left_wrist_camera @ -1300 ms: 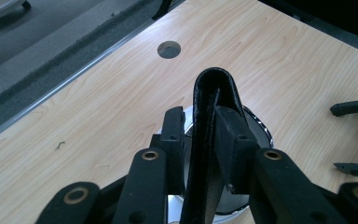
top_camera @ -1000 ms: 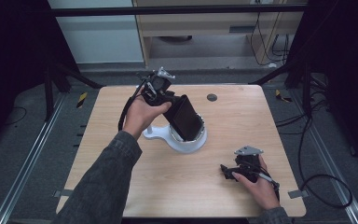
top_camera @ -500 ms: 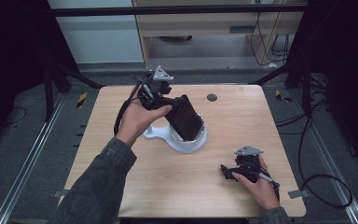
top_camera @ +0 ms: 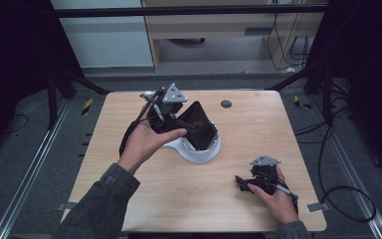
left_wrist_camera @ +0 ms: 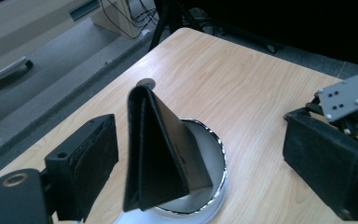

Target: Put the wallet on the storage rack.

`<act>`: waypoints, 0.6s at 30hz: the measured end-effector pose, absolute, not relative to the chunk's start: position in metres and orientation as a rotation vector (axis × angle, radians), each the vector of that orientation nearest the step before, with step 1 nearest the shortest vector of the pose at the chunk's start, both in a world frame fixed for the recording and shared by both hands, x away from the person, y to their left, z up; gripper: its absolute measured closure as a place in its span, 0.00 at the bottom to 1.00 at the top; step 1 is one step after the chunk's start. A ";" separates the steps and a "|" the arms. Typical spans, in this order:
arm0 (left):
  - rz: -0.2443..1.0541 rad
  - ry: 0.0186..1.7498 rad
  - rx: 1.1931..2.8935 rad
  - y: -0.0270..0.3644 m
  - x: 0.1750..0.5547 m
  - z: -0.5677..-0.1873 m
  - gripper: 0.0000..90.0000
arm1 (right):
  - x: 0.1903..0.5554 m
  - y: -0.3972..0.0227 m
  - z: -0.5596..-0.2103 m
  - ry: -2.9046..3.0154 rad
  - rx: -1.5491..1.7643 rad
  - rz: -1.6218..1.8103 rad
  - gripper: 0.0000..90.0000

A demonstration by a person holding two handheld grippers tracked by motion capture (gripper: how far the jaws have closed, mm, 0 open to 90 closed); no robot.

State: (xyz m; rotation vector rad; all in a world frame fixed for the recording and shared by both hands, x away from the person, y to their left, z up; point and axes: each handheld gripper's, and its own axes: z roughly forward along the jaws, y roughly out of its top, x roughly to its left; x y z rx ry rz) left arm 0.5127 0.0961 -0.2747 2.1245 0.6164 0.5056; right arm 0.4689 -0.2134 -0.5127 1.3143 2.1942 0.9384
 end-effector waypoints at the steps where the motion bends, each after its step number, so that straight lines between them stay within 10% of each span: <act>1: 0.507 0.603 2.125 0.097 0.509 -0.277 0.09 | 0.469 -0.213 -0.513 2.194 1.314 0.939 0.02; 18: 0.504 0.567 2.104 0.114 0.478 -0.297 0.05 | 0.468 -0.213 -0.513 2.192 1.316 0.938 0.02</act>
